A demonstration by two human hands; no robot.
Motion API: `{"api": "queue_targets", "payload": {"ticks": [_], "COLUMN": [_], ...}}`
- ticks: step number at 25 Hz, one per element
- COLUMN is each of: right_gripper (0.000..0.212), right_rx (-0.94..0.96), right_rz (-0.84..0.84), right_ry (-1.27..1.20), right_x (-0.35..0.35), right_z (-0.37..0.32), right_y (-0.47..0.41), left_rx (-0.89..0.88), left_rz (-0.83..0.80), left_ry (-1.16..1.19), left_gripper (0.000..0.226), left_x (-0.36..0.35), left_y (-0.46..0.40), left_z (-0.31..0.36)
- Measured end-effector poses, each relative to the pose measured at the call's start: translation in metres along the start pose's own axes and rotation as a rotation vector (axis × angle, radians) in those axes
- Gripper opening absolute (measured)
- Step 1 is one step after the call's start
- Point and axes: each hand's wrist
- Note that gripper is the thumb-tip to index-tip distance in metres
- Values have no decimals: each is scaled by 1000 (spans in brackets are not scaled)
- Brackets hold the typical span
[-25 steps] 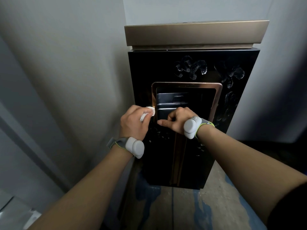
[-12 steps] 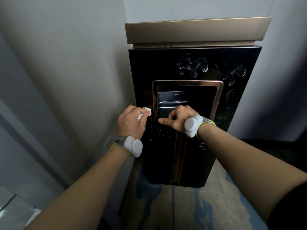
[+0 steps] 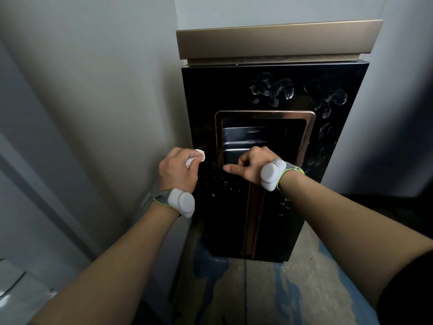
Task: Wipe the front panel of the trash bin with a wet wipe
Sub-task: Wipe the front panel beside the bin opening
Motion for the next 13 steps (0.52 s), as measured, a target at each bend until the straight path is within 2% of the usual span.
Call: {"api": "queue_targets", "payload": {"ticks": [8, 13], "right_gripper": [58, 58], "right_rx": [4, 23], "right_rz": [3, 28], "right_ry": [-16, -11], "right_x": [1, -1], "right_z": [-2, -3], "right_y": [1, 0], "left_rx": [34, -74], "left_rz": [75, 22], "left_ry": [28, 62], "left_gripper": [4, 4], "left_x": [3, -7], "left_y": [2, 12], "left_z": [-7, -2]}}
Point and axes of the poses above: each hand's wrist, its own y-axis away from the middle knuckle, its own x-axis out of the back of the hand, z = x × y, and after that the axes turned 5 degrees about -x, right-handed
